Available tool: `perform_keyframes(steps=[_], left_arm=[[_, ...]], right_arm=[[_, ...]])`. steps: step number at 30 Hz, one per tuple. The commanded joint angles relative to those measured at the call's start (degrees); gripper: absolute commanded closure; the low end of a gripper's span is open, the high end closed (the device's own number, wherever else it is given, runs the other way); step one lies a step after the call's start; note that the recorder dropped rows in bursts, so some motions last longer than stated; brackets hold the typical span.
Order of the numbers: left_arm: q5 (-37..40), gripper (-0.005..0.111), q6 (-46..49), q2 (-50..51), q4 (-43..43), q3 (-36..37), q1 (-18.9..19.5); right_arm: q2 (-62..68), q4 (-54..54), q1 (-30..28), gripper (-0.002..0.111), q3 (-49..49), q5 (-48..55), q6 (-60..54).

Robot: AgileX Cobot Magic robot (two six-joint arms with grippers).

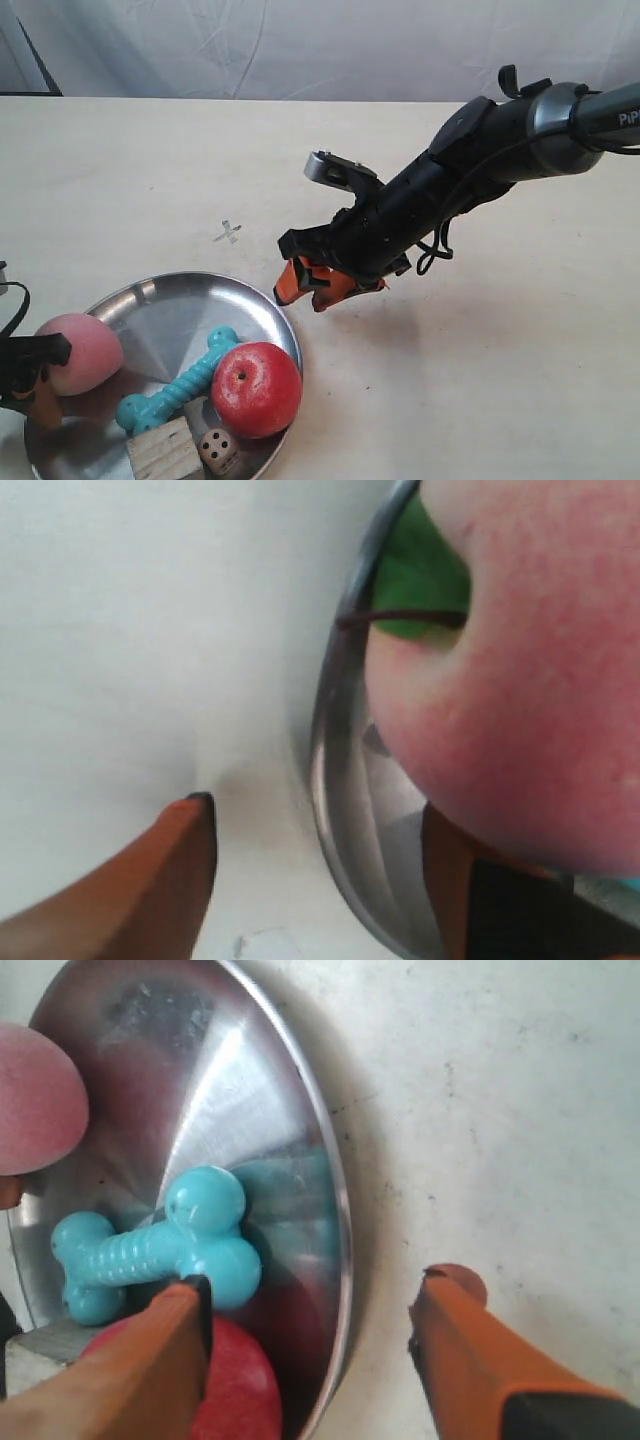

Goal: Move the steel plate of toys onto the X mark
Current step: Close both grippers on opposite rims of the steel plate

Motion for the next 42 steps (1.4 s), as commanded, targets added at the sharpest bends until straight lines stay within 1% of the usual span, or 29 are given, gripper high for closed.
perform_keyframes(steps=[1, 9, 14, 20, 27, 33, 37, 39, 40, 41, 42], left_arm=[[-1.73, 0.049, 4.01, 1.2, -4.57, 0.29, -0.26], [-3.01, 0.049, 4.74, 1.32, -5.44, 0.29, -0.26], [-3.4, 0.049, 4.74, 1.32, -5.34, 0.29, -0.26], [-4.06, 0.049, 4.74, 1.32, -5.34, 0.39, -0.26], [-4.44, 0.049, 5.33, 1.32, -6.26, 0.42, -0.26], [-4.44, 0.049, 6.39, 4.07, -7.66, 0.42, -0.26], [-4.57, 0.049, 6.49, 5.41, -8.35, 0.42, -0.26], [-4.66, 0.052, 7.38, 6.04, -9.25, 0.42, -0.26], [-4.79, 0.055, 8.52, 6.47, -10.74, 0.42, -0.26], [-4.79, 0.056, 9.64, 6.72, -11.61, 0.42, -0.26], [-4.79, 0.059, 10.93, 6.85, -13.24, 0.42, -0.26]], right_arm=[[0.0, -0.35, -0.02, 0.05, -0.19, -1.03, -0.23], [0.0, -2.05, -0.02, 0.05, -0.19, -1.01, -0.51], [2.49, -2.34, -0.02, 0.05, -0.19, 0.49, -0.51], [7.01, 0.07, -0.02, 0.05, -0.19, 2.97, -0.63], [8.46, 0.32, 0.46, 0.05, -0.19, 4.3, -0.63], [9.06, 0.32, 5.18, 0.05, -0.19, 3.35, -0.63], [9.06, 1.68, 6.52, 0.05, -0.19, 1.41, -0.63], [9.06, 1.79, 6.78, 0.054, -0.19, 0.85, -0.63], [9.06, 2.22, 6.78, 0.063, -0.19, 0.87, -0.63], [9.06, 2.22, 6.78, 0.069, -0.19, 0.87, -0.63], [9.06, 2.45, 6.78, 0.082, -0.19, 0.87, -0.63]])
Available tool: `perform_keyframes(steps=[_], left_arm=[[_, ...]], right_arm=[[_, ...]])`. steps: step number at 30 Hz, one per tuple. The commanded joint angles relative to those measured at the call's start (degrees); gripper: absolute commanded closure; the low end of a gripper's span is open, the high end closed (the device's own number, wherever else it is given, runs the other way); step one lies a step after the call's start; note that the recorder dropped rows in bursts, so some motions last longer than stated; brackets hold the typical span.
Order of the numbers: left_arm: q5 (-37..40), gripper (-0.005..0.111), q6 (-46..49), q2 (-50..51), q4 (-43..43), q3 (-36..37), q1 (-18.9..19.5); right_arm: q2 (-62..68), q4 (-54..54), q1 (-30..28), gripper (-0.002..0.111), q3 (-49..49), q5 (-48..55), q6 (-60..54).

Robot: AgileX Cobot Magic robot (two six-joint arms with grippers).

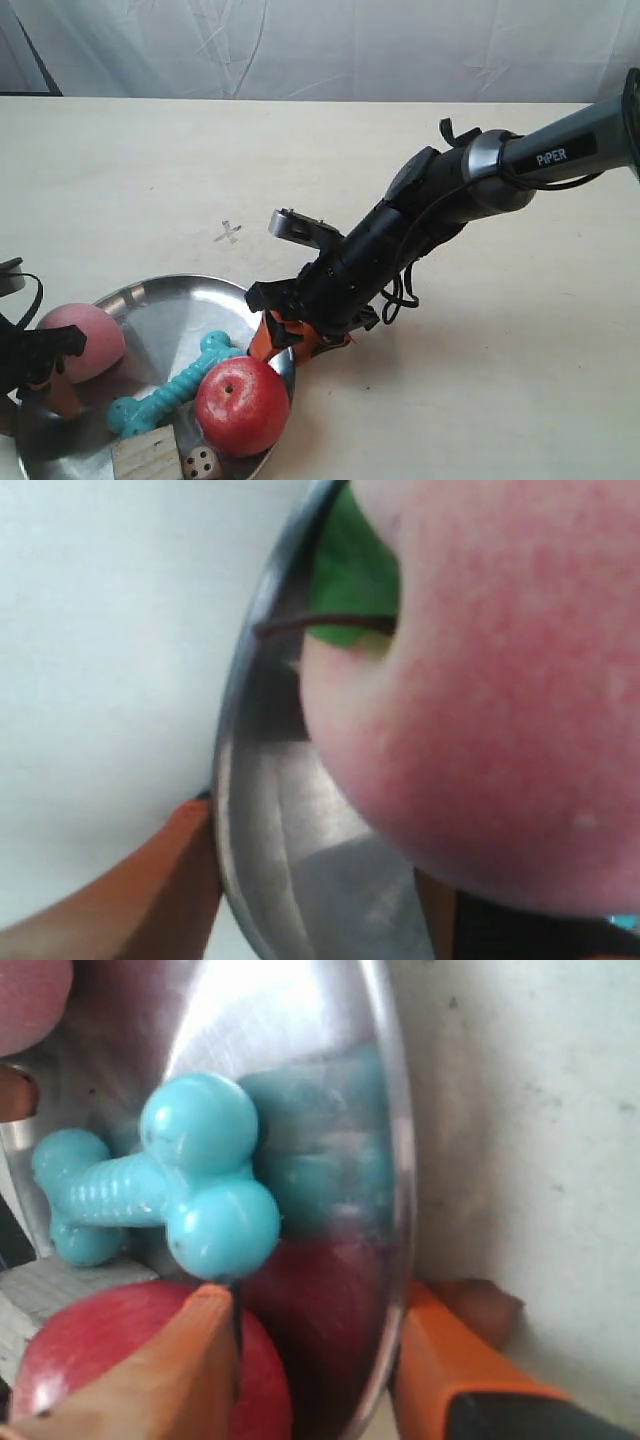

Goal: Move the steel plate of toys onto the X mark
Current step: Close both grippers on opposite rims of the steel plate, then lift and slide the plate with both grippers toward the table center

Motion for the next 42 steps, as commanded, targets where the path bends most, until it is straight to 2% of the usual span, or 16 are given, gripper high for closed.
perform_keyframes(steps=[1, 2, 3, 4, 5, 7, 8, 11, 18, 27, 42], left_arm=[[-1.11, 0.061, 3.53, 2.03, -6.29, 0.74, -0.26], [-1.11, 0.069, 3.53, 2.28, -6.51, 0.74, -0.26], [-1.11, 0.075, 3.53, 2.28, -6.51, 0.74, -0.26], [-1.15, 0.087, 4.41, 2.28, -7.25, 0.74, -0.26], [-1.15, 0.094, 5.42, 2.28, -8.21, 0.74, -0.26], [-1.15, 0.105, 8.56, 2.28, -11.53, 0.74, -0.26], [-1.56, 0.107, 11.83, 2.28, -14.9, 0.74, -0.26], [-2.19, 0.107, 14.01, 2.28, -17.99, 0.74, -0.26], [0.69, 0.107, 14.01, 2.28, -17.73, 0.74, -0.26], [2.62, 0.107, 14.01, 2.28, -17.57, 0.5, -0.26], [12.88, 0.107, 13.53, 2.18, -16.26, -6.38, -0.26]], right_arm=[[1.5, -0.96, 0.91, 0.089, 0.51, -2.71, -0.5], [1.5, -0.02, 0.91, 0.101, 0.51, -2.49, -0.5], [1.5, 0.53, 0.91, 0.108, 0.51, -2.23, -0.5], [1.5, 1.48, 0.91, 0.109, 0.51, -1.86, -0.5], [1.5, 1.96, 0.91, 0.109, 0.51, -1.5, -0.32], [1.5, 2.68, 0.91, 0.109, 0.51, -0.8, 0.1], [1.77, 2.93, 0.91, 0.109, 0.51, -0.25, 1.32], [3.18, 3.2, 0.91, 0.109, 0.51, 0.69, 3.62], [7.29, 9.21, 0.91, 0.109, 0.51, 6.94, 4.06], [7.39, 12.4, 0.91, 0.109, 0.51, 8.7, 3.95], [7.39, 20.76, 0.91, 0.109, 0.51, 14.52, 1.88]])
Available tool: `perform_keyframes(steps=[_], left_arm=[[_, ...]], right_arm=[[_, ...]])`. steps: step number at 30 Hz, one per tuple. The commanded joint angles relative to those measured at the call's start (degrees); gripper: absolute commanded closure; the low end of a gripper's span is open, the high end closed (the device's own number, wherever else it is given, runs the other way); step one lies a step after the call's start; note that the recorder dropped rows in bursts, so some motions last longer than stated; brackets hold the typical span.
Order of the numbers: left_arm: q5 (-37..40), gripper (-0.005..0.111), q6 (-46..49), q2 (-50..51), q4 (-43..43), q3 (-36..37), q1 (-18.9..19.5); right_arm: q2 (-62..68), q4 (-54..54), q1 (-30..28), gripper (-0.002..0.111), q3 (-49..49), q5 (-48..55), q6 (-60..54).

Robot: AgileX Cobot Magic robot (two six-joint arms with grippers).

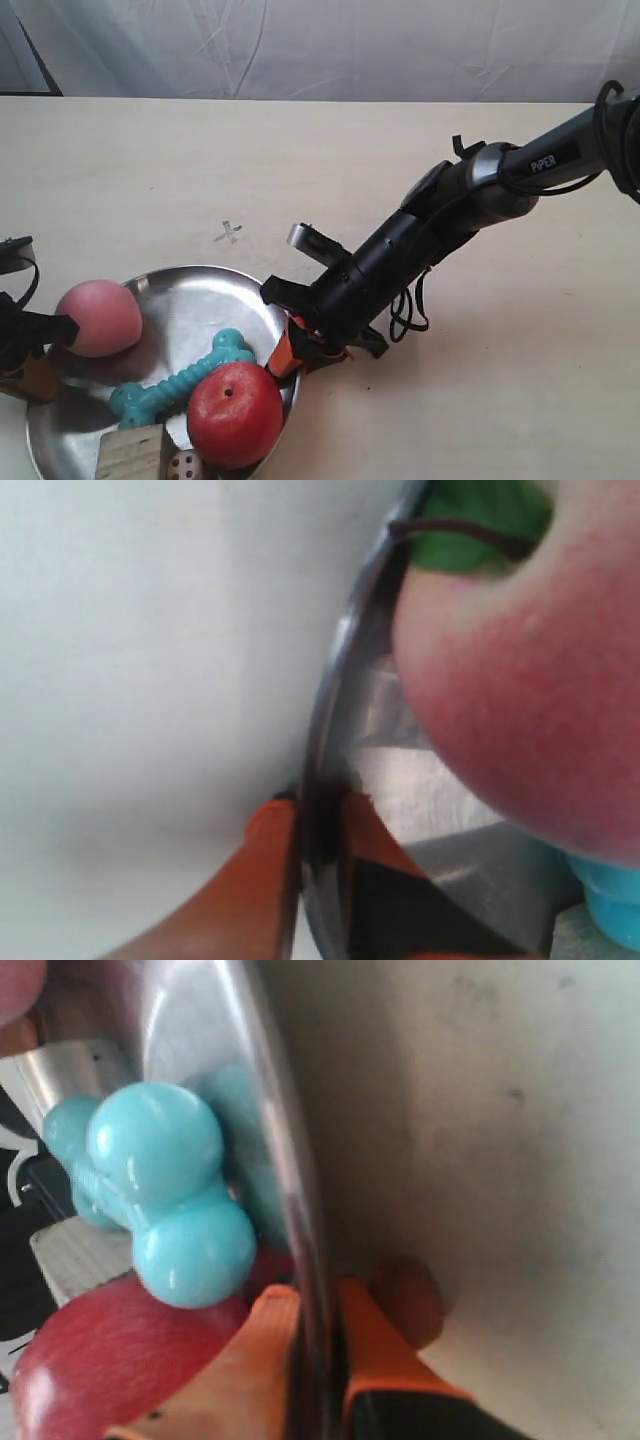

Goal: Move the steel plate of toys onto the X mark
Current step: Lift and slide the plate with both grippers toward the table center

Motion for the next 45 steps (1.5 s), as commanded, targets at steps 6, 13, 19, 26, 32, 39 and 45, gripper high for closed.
perform_keyframes(steps=[6, 13, 19, 26, 32, 39, 45], left_arm=[[17.1, 0.107, 0.33, -0.28, -14.75, -4.84, -1.49], [20.71, 0.107, -0.95, -0.28, -13.45, -7.71, -1.49], [23.15, 0.107, -3.32, -0.18, -9.28, -12.04, -1.49], [24.58, 0.107, -7.39, 3.08, -4.53, -23.87, -1.49], [24.58, 0.107, -8.22, 14.26, -4.48, -38.35, -1.49], [24.58, 0.107, -8.3, 26.47, -6.58, -53.92, -1.74], [24.58, 0.107, -6.9, 32.99, -6.46, -56.47, -5.38]], right_arm=[[2.8, 16.18, 3.43, 0.109, 0.5, 4.62, -1.21], [2.8, 20.19, 3.33, 0.109, 0.5, 5.43, -2.15], [2.8, 22.97, 1.86, 0.109, 0.5, 5.03, -2.14], [2.8, 27.75, -3.61, 0.109, -0.52, 3.69, -3.44], [2.8, 27.18, -6.75, 0.109, -7.97, -1.81, -1.27], [6.02, 18.0, -9.22, 0.109, -19.58, -8.32, 9.75], [10.56, 7.92, -9.37, 0.109, -25.34, -9.06, 16.03]])
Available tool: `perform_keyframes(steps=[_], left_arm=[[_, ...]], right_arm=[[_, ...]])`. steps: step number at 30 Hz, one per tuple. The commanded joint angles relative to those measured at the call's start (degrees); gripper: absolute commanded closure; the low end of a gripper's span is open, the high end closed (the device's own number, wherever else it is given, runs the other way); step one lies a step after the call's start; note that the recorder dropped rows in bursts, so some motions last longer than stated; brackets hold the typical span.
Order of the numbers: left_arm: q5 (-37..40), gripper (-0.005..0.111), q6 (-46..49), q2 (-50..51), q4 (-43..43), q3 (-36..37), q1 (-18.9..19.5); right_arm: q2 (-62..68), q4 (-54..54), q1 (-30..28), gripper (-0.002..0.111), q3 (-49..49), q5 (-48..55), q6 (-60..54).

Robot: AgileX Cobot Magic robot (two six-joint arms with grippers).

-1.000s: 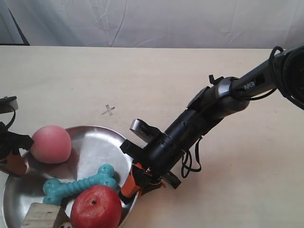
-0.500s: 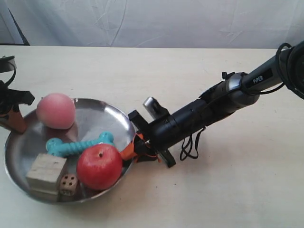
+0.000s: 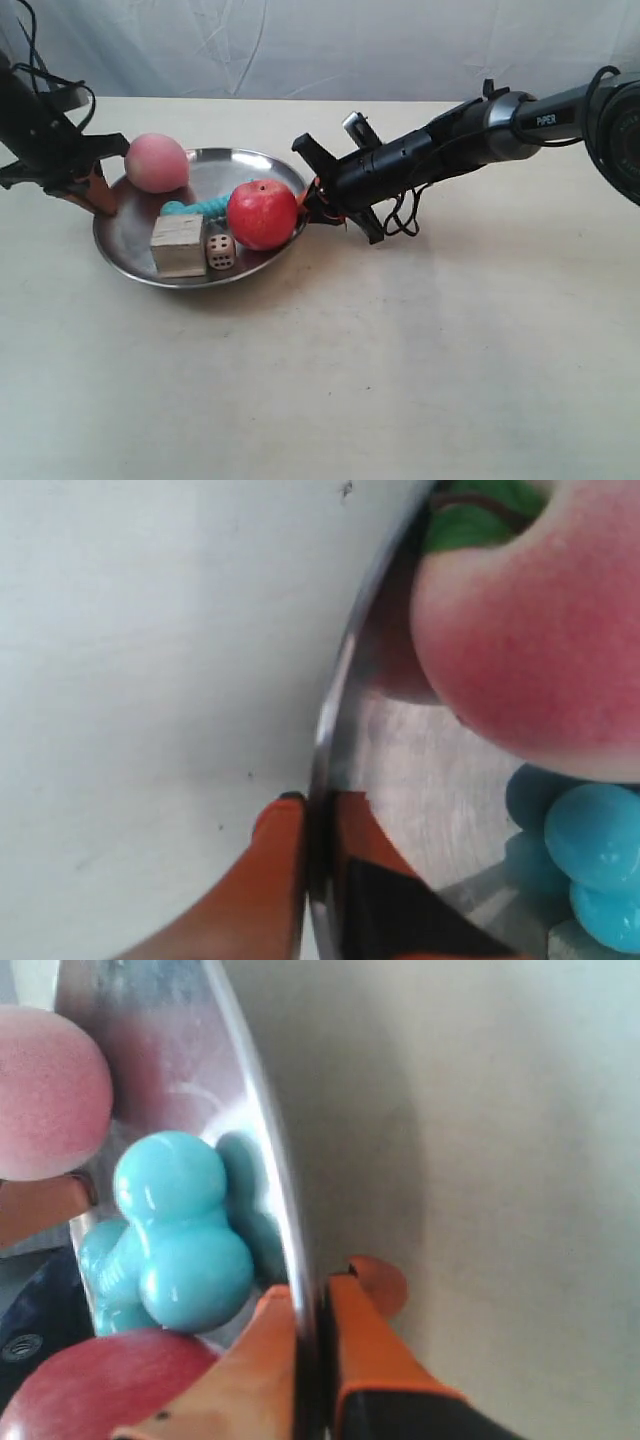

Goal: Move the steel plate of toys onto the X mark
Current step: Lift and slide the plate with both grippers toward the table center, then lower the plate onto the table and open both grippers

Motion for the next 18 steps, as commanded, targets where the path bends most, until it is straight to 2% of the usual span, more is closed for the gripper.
perform_keyframes(steps=[1, 5, 11, 13, 17, 18], left_arm=[[5.67, 0.107, 2.08, 4.05, -8.76, -0.8, -5.25], [5.67, 0.107, 3.49, 4.93, -8.65, -0.8, -7.04], [5.67, 0.107, 2.82, 4.61, -8.66, -0.8, -7.2], [5.67, 0.107, 2.29, 4.19, -8.4, -0.8, -7.2], [5.67, 0.107, 1.84, 3.14, -6.95, -0.8, -7.2], [5.67, 0.107, 1.84, 2.82, -6.36, -0.8, -7.2]], right_arm=[[2.31, -2.81, 1.35, 0.109, -3.18, 2.24, 4.66], [3.19, -9.55, 1.35, 0.109, -3.24, 1.28, 4.66], [3.19, -14.26, 1.35, 0.109, -3.1, 1.28, 5.97], [3.19, -14.85, 1.35, 0.102, -3.1, 1.28, 5.97], [3.19, -15.57, 1.35, 0.078, -3.1, 1.69, 6.41], [3.19, -15.95, 1.35, 0.075, -3.1, 1.84, 7.06]])
